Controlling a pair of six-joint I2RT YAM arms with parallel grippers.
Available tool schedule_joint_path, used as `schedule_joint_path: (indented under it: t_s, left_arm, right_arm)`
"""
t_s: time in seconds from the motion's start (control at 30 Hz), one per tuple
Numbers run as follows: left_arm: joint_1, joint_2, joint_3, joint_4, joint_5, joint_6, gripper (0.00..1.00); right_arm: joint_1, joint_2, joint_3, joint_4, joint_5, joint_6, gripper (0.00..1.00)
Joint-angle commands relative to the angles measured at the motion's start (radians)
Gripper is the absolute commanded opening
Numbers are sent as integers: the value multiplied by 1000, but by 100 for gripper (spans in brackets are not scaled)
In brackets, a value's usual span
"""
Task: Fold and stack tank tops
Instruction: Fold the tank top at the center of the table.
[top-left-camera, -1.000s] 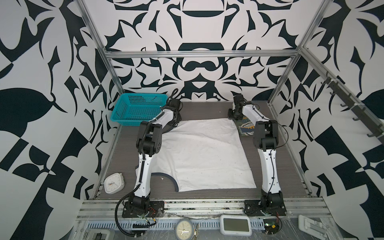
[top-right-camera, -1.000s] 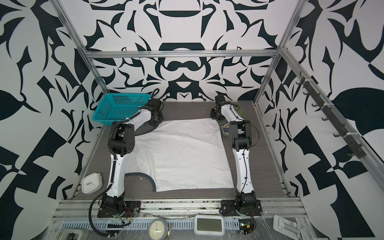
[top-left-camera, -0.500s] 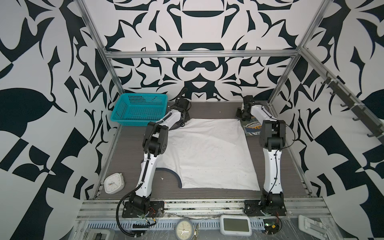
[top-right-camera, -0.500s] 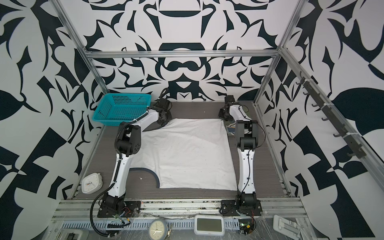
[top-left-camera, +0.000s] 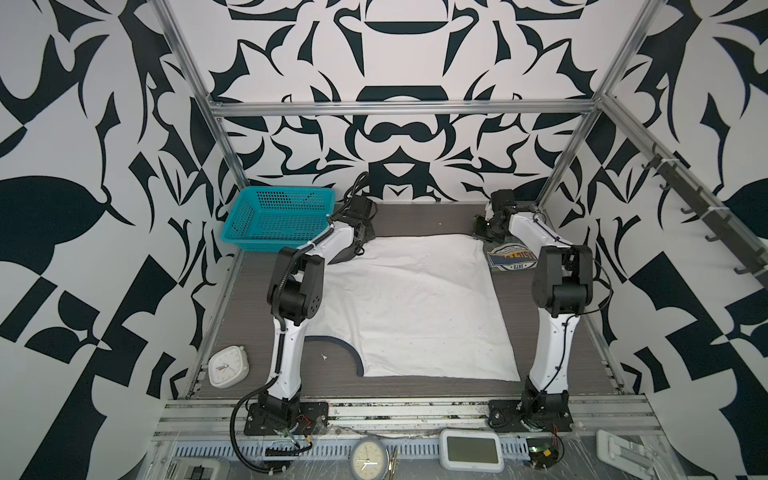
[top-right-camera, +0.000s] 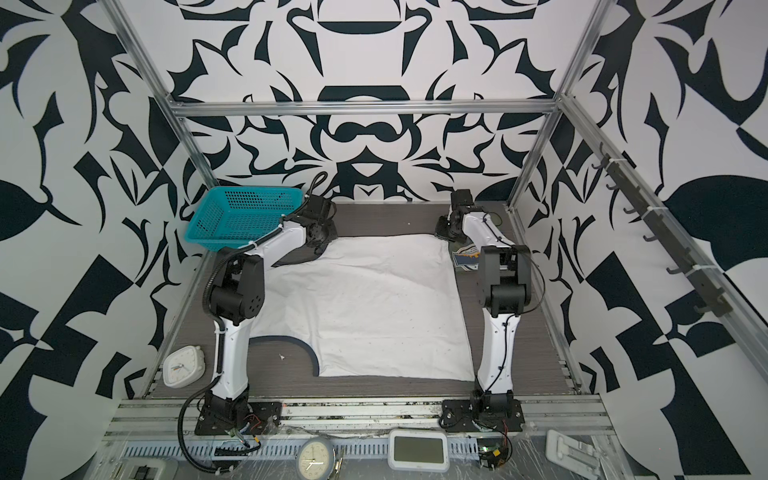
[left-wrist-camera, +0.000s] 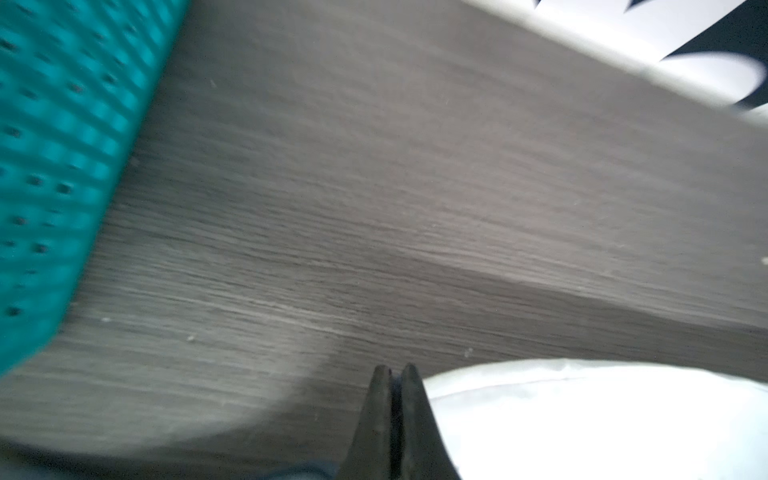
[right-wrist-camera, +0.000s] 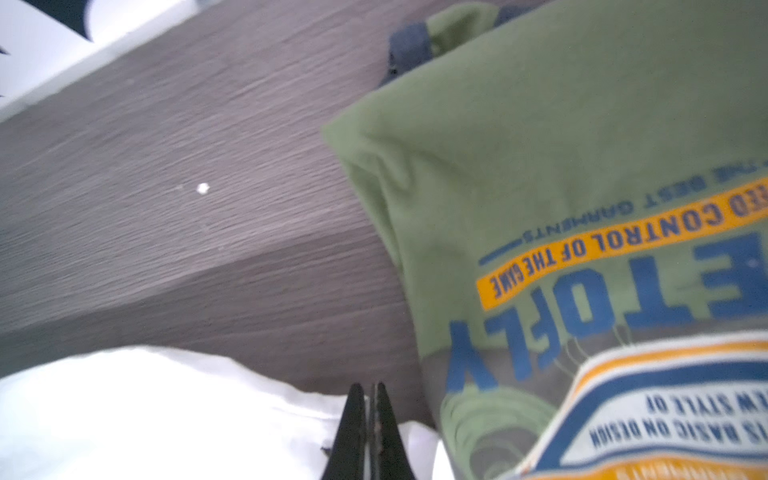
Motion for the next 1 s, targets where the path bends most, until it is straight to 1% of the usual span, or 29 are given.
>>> schedule_joint_path:
  t_s: [0.0, 0.17, 0.27, 0.43, 0.6, 0.77, 0.9, 0.97]
  left_arm:
    - [0, -69, -53, 59, -13, 6, 0]
    - [-35, -176, -192, 115, -24, 9, 0]
    - [-57, -250, -292, 160, -33, 5, 0]
    - [-97, -321, -406, 199, -55, 12, 0]
    - [-134, -379, -516, 225, -109, 17, 0]
    - [-161, -484, -680, 297, -133, -5, 0]
    - [-195, -547, -780, 323, -136, -14, 0]
    - [-210, -567, -830, 337, -117, -34, 5]
  right_arm:
    - [6, -73, -73, 52, 13, 12, 0]
    - [6, -174, -200, 92, 49, 28, 0]
    - [6, -266, -319, 147, 71, 54, 0]
    - [6, -380, -470, 202, 119, 100, 0]
    - [5, -454, -604, 234, 162, 142, 0]
    - [4, -533, -739, 273, 185, 181, 0]
    - [3, -588, -813, 268, 233, 213, 0]
    - [3, -600, -849, 273, 241, 225, 0]
